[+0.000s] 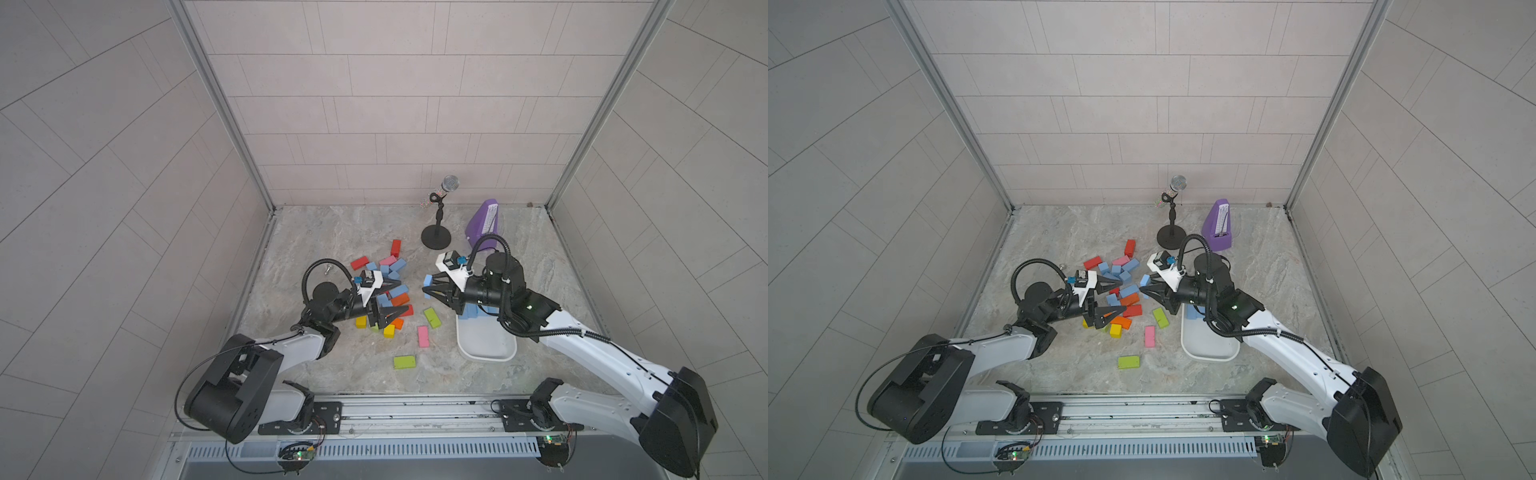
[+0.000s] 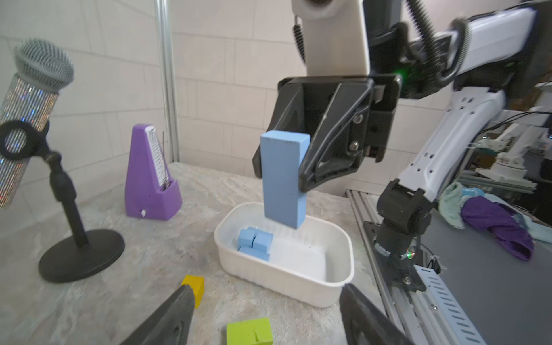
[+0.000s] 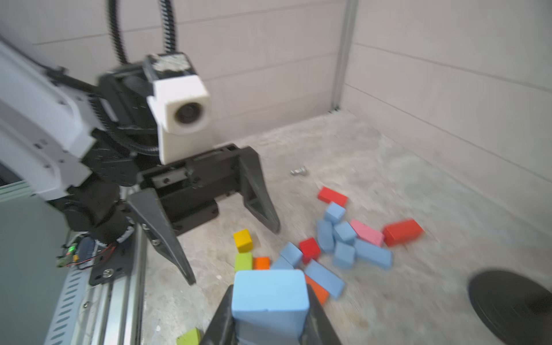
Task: Pick out the blue building blocks
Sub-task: Place the building block in the storage box.
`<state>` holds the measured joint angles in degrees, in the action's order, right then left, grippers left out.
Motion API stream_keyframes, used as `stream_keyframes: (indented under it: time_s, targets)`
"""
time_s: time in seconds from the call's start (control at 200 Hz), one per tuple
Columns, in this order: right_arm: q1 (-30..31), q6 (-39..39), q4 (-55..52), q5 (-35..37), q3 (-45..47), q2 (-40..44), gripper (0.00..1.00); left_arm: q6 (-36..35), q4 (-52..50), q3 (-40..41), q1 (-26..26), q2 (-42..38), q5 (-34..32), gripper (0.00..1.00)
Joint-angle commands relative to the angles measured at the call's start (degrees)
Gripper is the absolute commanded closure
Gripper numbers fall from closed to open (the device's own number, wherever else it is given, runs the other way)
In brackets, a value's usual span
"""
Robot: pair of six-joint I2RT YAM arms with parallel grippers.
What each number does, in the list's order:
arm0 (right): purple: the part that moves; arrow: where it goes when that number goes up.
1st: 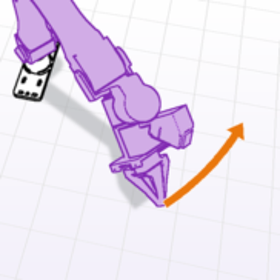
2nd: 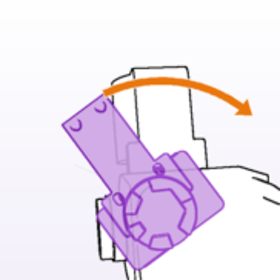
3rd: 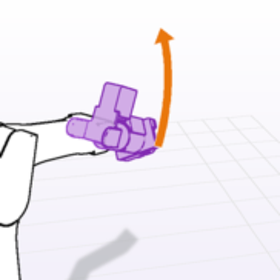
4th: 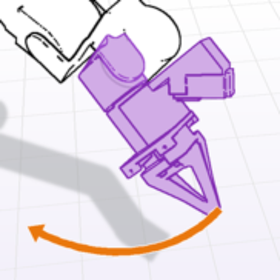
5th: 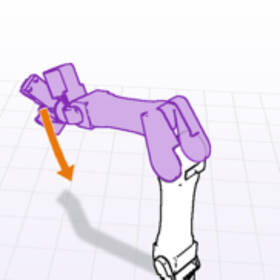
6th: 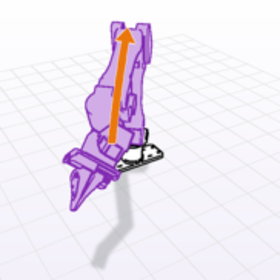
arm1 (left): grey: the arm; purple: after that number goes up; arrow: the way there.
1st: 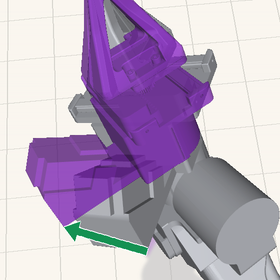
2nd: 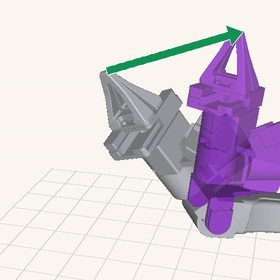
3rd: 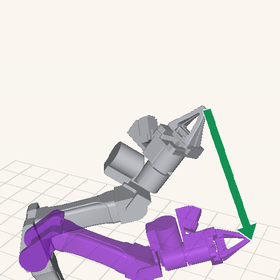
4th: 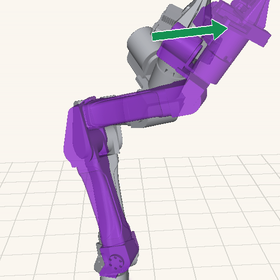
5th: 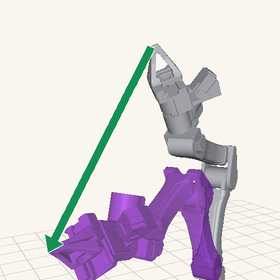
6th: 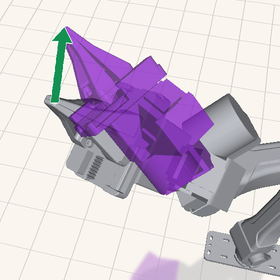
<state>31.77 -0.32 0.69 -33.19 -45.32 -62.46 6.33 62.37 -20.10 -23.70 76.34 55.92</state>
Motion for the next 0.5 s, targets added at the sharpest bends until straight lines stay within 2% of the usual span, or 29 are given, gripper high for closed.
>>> stream_keyframes:
  time_s: [0.0,0.1,0.17,0.305,0.495]
  targets:
    - [-5.5,6.8,-14.1,13.3,0.8,-0.3,1.0,-5.2,-13.7,-3.9,-0.2,0.3,-7.5,0.19]
    - [-13.0,14.5,-22.0,13.3,1.1,-2.8,1.0,-7.6,-22.0,-6.5,-0.2,0.5,-10.9,0.19]
    - [-15.8,16.8,-25.8,14.5,1.0,-4.6,0.99,-8.8,-25.3,-7.7,-0.2,0.4,-12.6,0.19]
    - [-16.1,19.1,-27.3,21.0,0.4,-8.1,0.97,-9.3,-25.4,-7.9,-0.2,0.8,-11.3,0.19]
    - [-16.1,22.4,-26.6,17.3,-2.4,-15.5,0.95,-9.3,-25.3,-7.7,-0.2,0.9,-9.7,0.19]
